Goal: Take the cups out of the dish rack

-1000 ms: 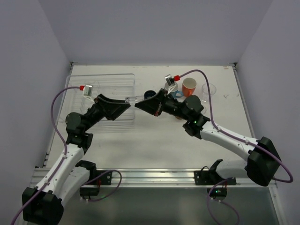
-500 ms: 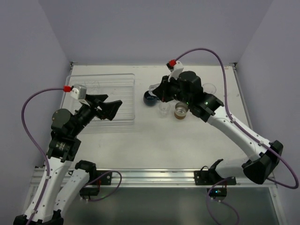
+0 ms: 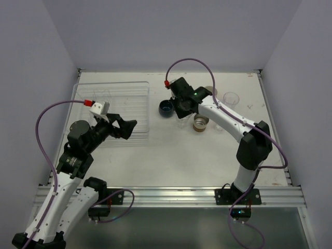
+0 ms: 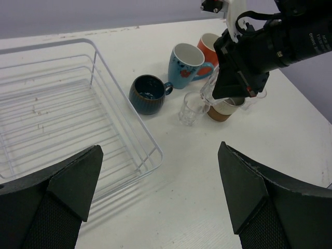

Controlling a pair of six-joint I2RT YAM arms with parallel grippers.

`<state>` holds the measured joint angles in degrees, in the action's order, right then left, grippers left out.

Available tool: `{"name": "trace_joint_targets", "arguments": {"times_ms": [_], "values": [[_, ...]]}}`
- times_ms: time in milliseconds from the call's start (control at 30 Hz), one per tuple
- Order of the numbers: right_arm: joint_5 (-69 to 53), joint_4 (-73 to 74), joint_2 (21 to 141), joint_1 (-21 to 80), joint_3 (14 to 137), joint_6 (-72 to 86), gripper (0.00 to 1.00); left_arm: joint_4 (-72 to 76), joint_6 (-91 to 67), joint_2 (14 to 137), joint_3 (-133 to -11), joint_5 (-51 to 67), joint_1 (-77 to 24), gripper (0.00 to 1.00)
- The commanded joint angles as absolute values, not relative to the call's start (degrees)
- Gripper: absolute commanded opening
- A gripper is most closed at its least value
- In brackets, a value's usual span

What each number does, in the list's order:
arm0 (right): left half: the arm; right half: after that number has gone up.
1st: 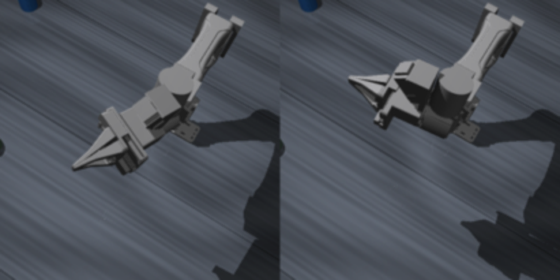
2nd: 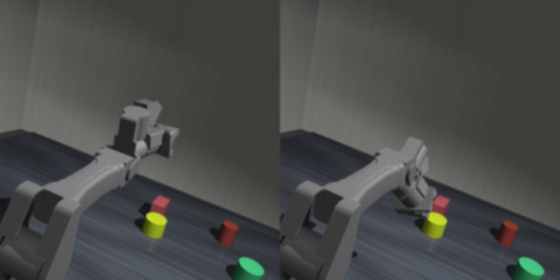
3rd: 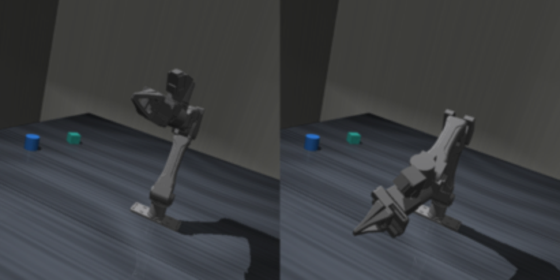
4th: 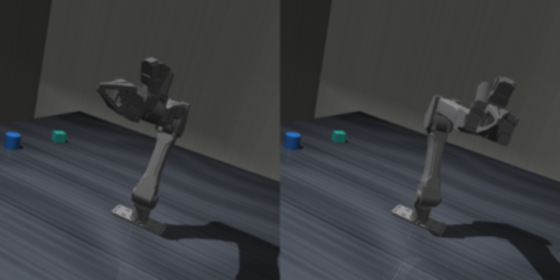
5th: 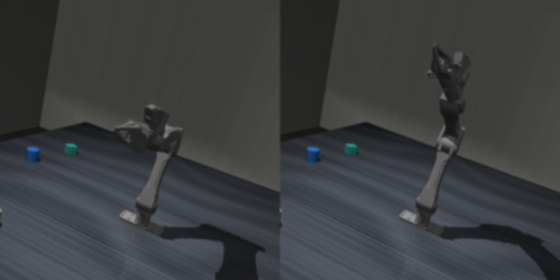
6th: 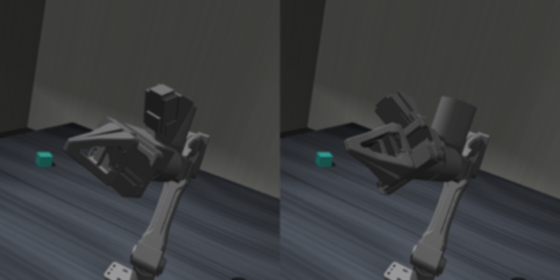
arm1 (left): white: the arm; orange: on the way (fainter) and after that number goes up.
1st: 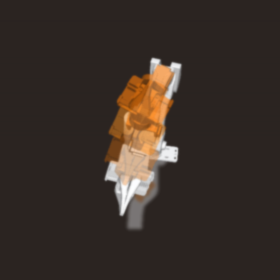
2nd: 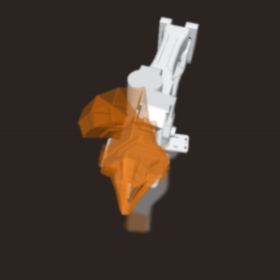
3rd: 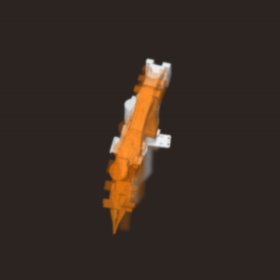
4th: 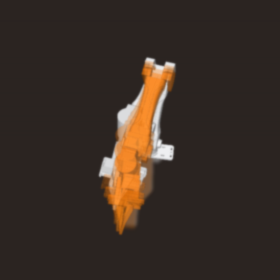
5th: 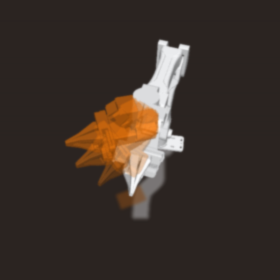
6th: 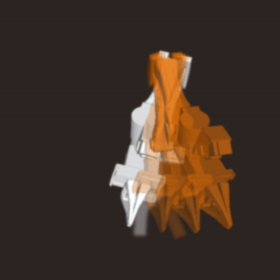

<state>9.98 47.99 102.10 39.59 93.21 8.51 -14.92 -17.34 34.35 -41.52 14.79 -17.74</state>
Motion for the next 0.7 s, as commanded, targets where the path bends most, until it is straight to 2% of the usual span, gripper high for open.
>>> {"name": "trace_joint_targets", "arguments": {"times_ms": [0, 667], "values": [[11.7, 49.9, 102.7, 39.3, 97.9, 5.5, 0.00, -15.0, -15.2, 33.5, -41.7, 13.2, -18.5, 1.00], [8.8, 47.7, 111.6, 39.3, 100.2, 4.2, 0.00, -15.4, -15.3, 33.2, -41.4, 12.6, -18.6, 1.00]]}}
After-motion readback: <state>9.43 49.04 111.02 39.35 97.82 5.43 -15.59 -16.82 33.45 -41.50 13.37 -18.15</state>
